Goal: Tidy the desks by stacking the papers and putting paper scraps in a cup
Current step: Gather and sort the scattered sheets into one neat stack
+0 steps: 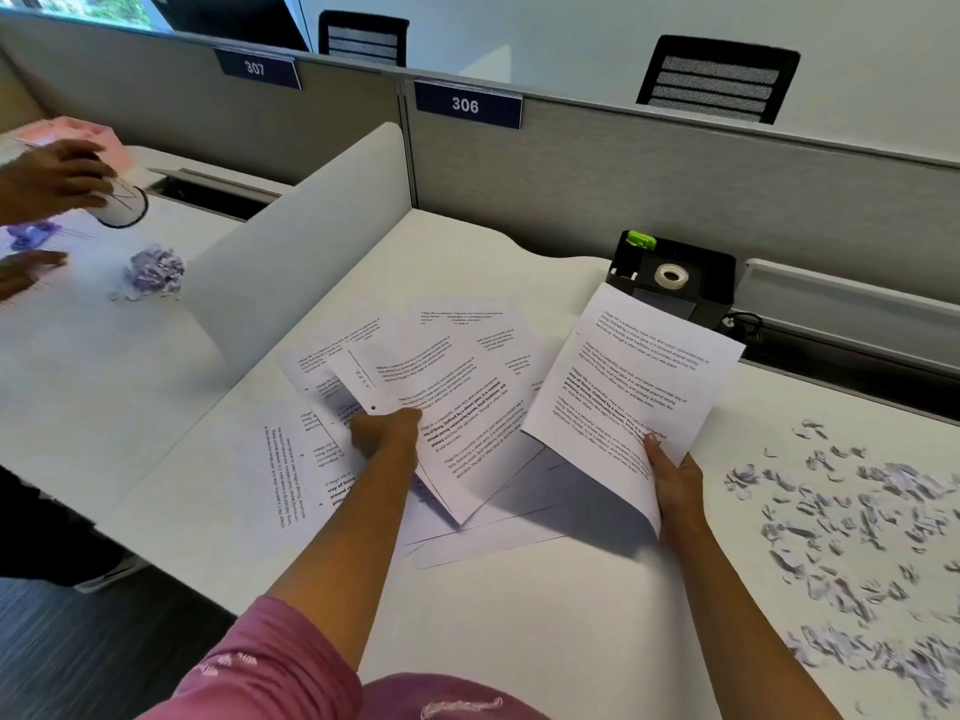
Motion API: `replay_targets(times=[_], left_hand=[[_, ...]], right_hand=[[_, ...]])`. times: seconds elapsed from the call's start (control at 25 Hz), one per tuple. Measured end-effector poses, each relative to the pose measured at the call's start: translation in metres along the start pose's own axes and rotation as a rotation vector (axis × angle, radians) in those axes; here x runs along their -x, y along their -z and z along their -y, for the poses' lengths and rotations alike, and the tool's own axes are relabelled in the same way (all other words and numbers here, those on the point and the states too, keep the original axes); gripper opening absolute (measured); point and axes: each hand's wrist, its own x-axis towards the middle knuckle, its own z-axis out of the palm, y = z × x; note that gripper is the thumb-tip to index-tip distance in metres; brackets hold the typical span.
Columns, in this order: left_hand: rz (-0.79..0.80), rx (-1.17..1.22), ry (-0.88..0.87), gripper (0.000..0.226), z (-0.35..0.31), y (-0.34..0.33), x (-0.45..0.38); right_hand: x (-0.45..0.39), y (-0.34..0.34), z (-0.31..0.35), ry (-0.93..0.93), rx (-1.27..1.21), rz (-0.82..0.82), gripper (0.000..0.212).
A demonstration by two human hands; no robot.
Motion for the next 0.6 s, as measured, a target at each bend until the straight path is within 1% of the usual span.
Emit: replay_targets(times=[0.04,0.08,0.2,0.36,0.48,0.6], left_hand=[[0.030,0.079,-0.005,0.054,0.003,0.003,-0.001],[0.091,0.134,-0.027,0.049,0.006,0.005,-0.006],[0.281,0.229,-0.144,0.045,-0.001,0.019,-0.015],[0.364,0.296,-0.279,0.047,-0.027,0.047,-0.026],[0.450,0.319,-0.293,0.043,-0.049,0.069,-0.040],[0.560,0.263,-0.284,0.033,-0.065,0.084,-0.045]], right_hand=[[-0.001,0.000,-0.001,-0.003,0.011,0.001,0.033],[-0.001,0.001,-0.001,-0.005,0.020,0.004,0.032],[0.000,0.000,-0.001,0.008,0.061,0.023,0.027],[0.000,-0.001,-0.001,0.012,0.099,0.028,0.028],[0.001,-0.002,-0.001,0.024,0.113,0.025,0.030],[0.004,-0.005,0.003,0.048,0.161,0.057,0.027]])
